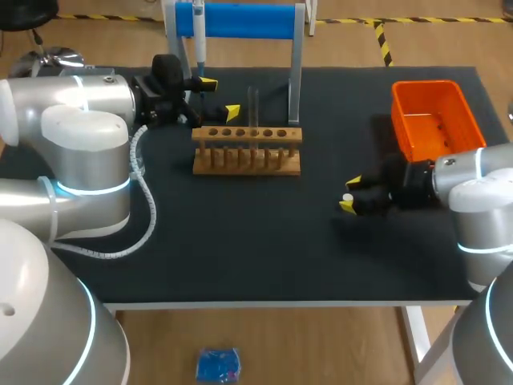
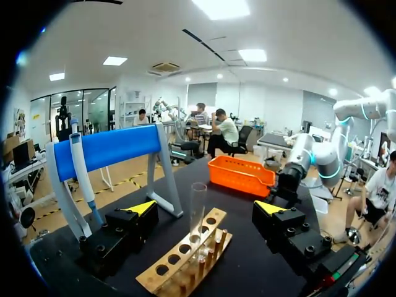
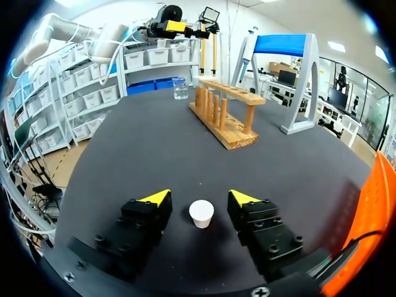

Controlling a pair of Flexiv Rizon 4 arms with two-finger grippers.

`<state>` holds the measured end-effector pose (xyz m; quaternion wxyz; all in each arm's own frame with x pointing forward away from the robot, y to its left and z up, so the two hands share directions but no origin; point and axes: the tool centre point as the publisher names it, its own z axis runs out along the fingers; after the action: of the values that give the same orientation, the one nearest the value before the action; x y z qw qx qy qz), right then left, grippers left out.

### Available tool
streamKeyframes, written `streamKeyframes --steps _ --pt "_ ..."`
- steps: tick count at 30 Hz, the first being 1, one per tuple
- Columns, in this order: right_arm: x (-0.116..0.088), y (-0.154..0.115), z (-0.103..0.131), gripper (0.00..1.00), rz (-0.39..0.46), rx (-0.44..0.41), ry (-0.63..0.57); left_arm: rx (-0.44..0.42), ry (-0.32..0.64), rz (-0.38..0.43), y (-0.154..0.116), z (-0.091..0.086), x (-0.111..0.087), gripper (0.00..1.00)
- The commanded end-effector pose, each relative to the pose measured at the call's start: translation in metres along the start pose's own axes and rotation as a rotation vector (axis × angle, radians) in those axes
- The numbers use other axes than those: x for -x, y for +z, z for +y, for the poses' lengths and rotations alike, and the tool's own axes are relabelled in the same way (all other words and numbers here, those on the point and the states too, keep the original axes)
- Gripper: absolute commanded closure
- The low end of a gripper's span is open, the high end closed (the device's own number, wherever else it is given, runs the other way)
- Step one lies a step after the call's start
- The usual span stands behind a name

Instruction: Invert the test tube, pick up the pipette, mount the tip to pipette, aspirate from beaker and dispense into the tube, eject the tip, return the pipette, and cap with the stopper.

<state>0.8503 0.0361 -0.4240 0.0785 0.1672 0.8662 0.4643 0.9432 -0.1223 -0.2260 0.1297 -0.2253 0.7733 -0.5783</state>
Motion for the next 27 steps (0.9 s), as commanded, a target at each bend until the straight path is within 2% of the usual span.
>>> streamKeyframes --steps 1,27 --pt "-0.0008 0.0044 -0.0018 0.51 -0.002 -0.004 -0.003 -0.007 0.001 -0.005 0.0012 0.0018 -0.0009 0.0" --pt "-0.0001 0.0029 -0.0065 0.6 -0.041 -0.013 -0.025 -0.007 0.001 -0.005 0.0012 0.0018 -0.0009 0.0"
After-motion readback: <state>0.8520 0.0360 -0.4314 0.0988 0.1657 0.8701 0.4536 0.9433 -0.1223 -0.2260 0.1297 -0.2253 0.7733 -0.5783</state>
